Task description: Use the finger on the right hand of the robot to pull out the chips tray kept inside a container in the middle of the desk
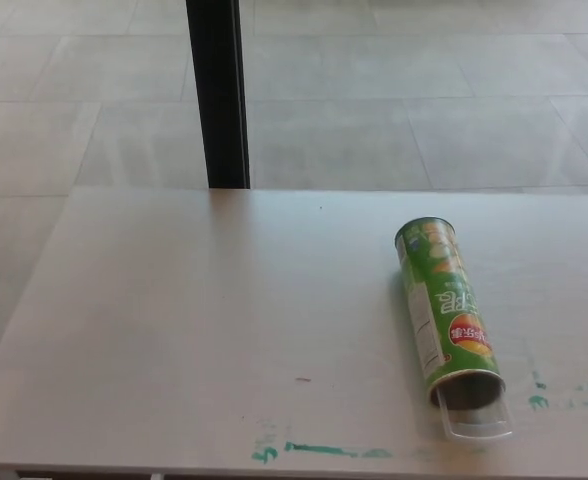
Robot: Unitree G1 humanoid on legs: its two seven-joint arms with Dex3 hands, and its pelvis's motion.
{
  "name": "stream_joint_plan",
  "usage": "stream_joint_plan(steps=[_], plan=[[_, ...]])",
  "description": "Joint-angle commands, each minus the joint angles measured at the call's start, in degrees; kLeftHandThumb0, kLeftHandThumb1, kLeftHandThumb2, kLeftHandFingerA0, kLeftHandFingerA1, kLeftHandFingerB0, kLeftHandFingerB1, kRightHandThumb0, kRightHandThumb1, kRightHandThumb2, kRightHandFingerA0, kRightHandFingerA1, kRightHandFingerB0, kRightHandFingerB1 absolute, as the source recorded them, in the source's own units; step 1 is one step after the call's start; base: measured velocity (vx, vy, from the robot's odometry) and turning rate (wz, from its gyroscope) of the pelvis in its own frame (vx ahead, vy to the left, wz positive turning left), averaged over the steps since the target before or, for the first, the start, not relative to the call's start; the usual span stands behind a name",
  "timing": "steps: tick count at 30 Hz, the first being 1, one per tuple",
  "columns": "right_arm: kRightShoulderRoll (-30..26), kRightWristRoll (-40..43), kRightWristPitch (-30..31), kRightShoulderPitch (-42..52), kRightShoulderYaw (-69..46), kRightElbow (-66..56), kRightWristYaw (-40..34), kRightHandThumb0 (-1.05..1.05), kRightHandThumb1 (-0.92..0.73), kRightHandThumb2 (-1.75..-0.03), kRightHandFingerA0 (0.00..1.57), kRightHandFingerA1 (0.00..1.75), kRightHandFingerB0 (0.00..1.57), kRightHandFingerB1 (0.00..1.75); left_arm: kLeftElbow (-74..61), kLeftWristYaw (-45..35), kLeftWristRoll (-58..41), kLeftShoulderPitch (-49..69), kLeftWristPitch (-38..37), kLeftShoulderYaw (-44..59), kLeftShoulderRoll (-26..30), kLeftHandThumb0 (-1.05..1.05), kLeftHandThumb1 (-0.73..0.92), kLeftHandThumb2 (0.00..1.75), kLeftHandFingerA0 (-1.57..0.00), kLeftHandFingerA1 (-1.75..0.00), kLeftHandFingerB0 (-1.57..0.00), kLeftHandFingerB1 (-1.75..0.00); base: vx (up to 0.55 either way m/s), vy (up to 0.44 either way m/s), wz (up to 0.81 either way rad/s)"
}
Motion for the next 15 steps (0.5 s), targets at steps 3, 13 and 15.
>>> stream_joint_plan(steps=[3,13,15], plan=[[-0.3,4.3,-4.1,1.5,-4.2,-6.4,0.7,-0.21,-0.65,-0.59,0.77,0.97,0.13,0.39,1.1,-1.8,-0.6,-0.3,-2.3,0.3,1.4,-0.48,0.71,0.61,-0.54,-0.66,-0.52,-0.5,0.0,0.0,0.0],[1.3,10.0,-1.3,-0.6,-11.8,-36.5,-1.3,-0.25,-0.62,-0.59,0.86,0.87,0.12,0.34,1.3,-2.2,-1.0,0.2,-2.5,0.9,1.3,-0.48,0.72,0.62,-0.54,-0.69,-0.49,-0.51,0.0,0.0,0.0],[1.5,10.4,-1.4,-1.2,-12.0,-37.9,-0.5,-0.25,-0.62,-0.59,0.86,0.87,0.12,0.34,1.2,-2.2,-1.2,0.2,-2.4,1.1,1.3,-0.48,0.72,0.62,-0.54,-0.69,-0.49,-0.51,0.0,0.0,0.0]])
